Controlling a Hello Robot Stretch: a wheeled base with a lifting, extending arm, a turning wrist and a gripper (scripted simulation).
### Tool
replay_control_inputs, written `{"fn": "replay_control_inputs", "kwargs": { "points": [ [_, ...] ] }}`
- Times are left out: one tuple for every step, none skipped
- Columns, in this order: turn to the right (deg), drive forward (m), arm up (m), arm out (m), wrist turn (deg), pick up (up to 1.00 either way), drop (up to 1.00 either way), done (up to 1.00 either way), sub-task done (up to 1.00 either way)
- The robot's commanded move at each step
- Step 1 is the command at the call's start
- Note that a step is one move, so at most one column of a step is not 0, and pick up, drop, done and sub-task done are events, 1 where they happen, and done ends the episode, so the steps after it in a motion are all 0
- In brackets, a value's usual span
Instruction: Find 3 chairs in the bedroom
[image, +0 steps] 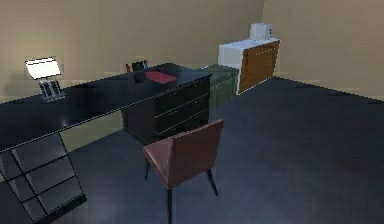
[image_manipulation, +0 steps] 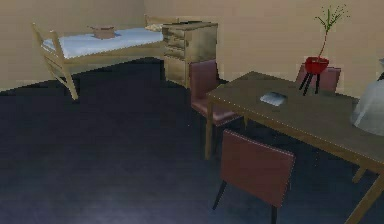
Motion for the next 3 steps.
{"fn": "replay_control_inputs", "kwargs": {
  "points": [
    [45.0,0.00,0.00,0.00,0.0,0.00,0.00,0.00,0.00],
    [12.0,0.00,0.00,0.00,0.0,0.00,0.00,0.00,0.00],
    [0.0,0.70,0.00,0.00,0.0,0.00,0.00,0.00,0.00]
  ]
}}
